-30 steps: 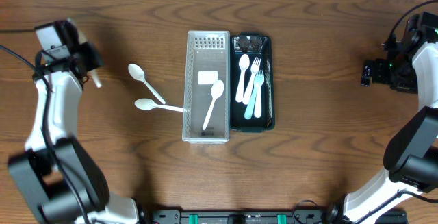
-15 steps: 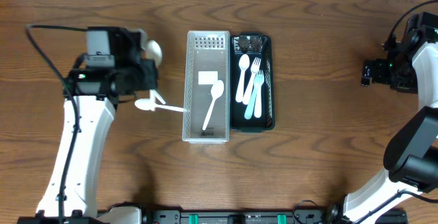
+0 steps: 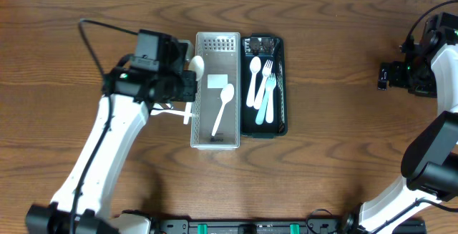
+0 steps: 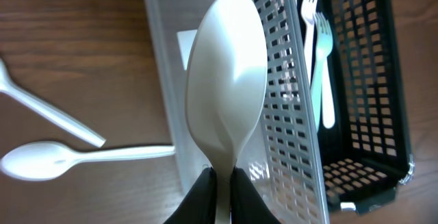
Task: Pack container
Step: 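Carry the spoon with the left gripper over the gray basket, then lower the spoon into the gray basket and open the left gripper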
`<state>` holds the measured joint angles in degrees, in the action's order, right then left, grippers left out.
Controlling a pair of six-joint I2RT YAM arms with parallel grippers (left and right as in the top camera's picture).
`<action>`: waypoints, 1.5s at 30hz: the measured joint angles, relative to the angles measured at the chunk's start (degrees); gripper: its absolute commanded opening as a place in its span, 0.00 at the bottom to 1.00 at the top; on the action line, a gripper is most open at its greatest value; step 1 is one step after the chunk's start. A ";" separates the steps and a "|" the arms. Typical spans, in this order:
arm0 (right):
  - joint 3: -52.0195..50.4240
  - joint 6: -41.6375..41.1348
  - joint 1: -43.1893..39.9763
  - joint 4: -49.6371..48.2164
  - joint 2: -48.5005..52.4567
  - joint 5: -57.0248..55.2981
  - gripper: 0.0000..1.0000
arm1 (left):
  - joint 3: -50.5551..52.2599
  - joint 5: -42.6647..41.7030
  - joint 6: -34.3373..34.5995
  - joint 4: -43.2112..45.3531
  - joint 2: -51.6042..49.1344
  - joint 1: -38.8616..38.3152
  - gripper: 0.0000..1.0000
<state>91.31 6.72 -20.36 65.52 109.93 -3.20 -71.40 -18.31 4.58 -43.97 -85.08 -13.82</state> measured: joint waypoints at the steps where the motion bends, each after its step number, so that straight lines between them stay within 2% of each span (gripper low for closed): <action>1: 0.00 0.00 0.00 0.00 0.00 0.00 0.99 | 0.00 0.00 0.02 0.68 -1.11 -0.31 0.10; 6: 0.00 0.00 0.00 0.00 0.00 0.02 0.99 | 0.00 0.02 0.37 5.18 -8.13 -0.74 0.13; 11: 0.00 0.00 0.00 0.00 0.00 0.02 0.99 | 0.00 -0.02 2.36 7.85 -12.37 -0.76 0.34; 14: 0.00 0.00 0.00 0.00 0.00 0.02 0.99 | 0.00 -0.02 3.21 9.44 -12.66 -0.76 0.36; 18: 0.00 0.00 0.00 0.00 0.00 0.00 0.99 | 0.00 -0.94 3.48 11.69 -12.66 -0.74 0.43; 20: 0.00 0.00 0.00 0.00 0.00 0.00 0.99 | 0.00 -1.51 3.52 13.11 -12.57 -0.74 0.49; 23: 0.00 0.00 0.00 -0.02 0.00 0.00 0.99 | 0.00 -2.25 3.54 16.04 -11.52 -0.55 0.71; 25: 0.00 0.00 0.00 0.00 0.00 0.02 0.99 | 0.02 -2.27 4.00 18.36 -9.35 0.17 0.94; 26: 0.00 0.00 0.00 0.02 0.00 0.04 0.99 | 0.02 -1.99 3.98 19.19 -7.78 0.90 0.98; 30: 0.00 0.00 0.00 0.00 0.00 0.02 0.99 | 0.00 3.50 5.14 19.10 -0.20 5.81 0.98; 34: 0.00 0.00 0.00 0.00 0.00 0.00 0.99 | -0.26 10.86 10.49 14.01 4.68 13.22 0.98; 39: 0.00 0.00 0.00 0.00 0.00 0.00 0.99 | -0.35 11.74 14.91 6.12 4.13 17.77 0.98; 45: 0.00 0.00 0.00 0.00 0.00 0.02 0.99 | -0.35 14.53 25.40 5.57 -0.59 18.75 0.98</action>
<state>91.31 6.72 -20.36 65.52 109.93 -3.18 -71.75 -3.77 29.98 -38.39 -85.67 4.93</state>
